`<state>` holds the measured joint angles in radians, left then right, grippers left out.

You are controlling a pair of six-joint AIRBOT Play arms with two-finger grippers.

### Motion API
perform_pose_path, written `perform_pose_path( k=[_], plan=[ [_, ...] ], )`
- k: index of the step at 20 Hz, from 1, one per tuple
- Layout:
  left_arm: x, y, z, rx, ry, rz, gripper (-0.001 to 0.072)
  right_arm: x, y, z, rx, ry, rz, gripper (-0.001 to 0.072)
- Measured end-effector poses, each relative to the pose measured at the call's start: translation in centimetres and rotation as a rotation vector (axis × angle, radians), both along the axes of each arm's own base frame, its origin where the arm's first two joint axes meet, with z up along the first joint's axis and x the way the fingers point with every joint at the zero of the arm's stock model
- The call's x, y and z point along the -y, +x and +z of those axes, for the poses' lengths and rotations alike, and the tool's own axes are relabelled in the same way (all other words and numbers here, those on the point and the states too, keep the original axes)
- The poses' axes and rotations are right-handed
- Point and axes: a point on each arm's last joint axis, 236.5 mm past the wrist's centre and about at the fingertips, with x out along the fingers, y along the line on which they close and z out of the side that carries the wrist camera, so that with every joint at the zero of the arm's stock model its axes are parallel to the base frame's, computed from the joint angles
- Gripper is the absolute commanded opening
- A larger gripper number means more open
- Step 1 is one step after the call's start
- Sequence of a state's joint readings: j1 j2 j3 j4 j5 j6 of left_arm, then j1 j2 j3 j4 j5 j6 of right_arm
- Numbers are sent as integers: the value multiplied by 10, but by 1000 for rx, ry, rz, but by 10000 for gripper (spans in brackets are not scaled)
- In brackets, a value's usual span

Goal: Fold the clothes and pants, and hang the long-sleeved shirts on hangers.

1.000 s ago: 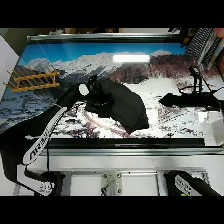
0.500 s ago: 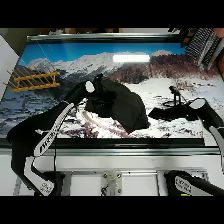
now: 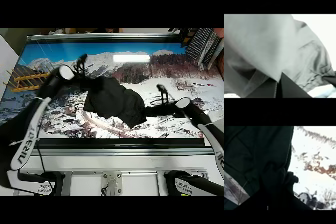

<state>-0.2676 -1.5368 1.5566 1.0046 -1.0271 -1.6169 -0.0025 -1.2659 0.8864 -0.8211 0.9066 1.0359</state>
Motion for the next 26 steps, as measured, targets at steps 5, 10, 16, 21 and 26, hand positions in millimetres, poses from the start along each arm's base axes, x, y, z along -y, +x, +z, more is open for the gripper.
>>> perform_pose_path(
  k=[5,10,16,21,26],
  plan=[
    [-59,-36,206,415,-33,19,9,43,10,200,451,-100,-18,23],
    [-92,-126,327,715,-18,43,9,60,-49,327,719,-122,-145,23],
    [-121,-133,250,573,109,103,9,79,-66,285,480,-120,-274,24],
    [-126,-98,85,191,166,103,9,97,-25,172,160,-114,-333,694],
    [-129,-87,-45,-98,203,103,9,108,0,89,-34,-111,-370,693]
  ],
)
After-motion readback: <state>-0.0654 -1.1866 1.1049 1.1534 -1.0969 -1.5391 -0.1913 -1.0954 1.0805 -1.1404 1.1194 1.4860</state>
